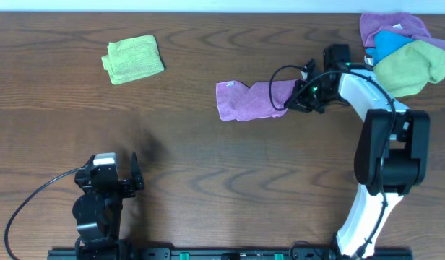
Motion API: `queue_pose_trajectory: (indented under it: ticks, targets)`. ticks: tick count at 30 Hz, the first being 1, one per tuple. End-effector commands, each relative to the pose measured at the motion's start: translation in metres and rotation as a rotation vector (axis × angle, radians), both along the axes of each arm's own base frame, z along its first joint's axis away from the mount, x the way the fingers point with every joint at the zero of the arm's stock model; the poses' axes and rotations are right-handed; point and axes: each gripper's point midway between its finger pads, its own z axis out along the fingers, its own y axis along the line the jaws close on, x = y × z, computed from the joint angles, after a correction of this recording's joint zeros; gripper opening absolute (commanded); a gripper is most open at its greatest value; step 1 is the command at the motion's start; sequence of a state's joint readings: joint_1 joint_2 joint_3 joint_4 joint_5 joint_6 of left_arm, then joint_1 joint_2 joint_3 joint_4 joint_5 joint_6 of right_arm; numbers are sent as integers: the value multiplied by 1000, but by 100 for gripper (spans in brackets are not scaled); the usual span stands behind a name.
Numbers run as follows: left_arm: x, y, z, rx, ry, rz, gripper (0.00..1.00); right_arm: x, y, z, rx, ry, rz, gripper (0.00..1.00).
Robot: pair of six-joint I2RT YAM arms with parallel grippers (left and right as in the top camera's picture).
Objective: Fold the cloth
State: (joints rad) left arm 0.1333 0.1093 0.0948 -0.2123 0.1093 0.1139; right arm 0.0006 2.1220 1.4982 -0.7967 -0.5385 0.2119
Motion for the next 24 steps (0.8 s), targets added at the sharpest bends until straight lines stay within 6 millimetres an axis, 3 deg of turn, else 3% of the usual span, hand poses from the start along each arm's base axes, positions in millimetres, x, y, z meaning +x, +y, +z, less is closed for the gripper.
queue_pose_trajectory:
  ticks: [1, 6, 15, 19, 24]
  targets:
    - [-1, -3, -14, 12, 33, -23, 95, 15, 3, 26, -10, -42, 23, 2]
    - [-1, -3, -14, 12, 33, -23, 95, 23, 0, 69, -68, -60, 27, 2]
    - [-1, -3, -14, 12, 33, -23, 96, 16, 22, 134, -90, -66, 80, 2]
    - [-1, -3, -14, 12, 33, -23, 95, -3, 20, 147, -148, -8, 96, 2]
    - [-1, -3, -14, 12, 33, -23, 96, -44, 25, 149, -163, 125, 182, 2]
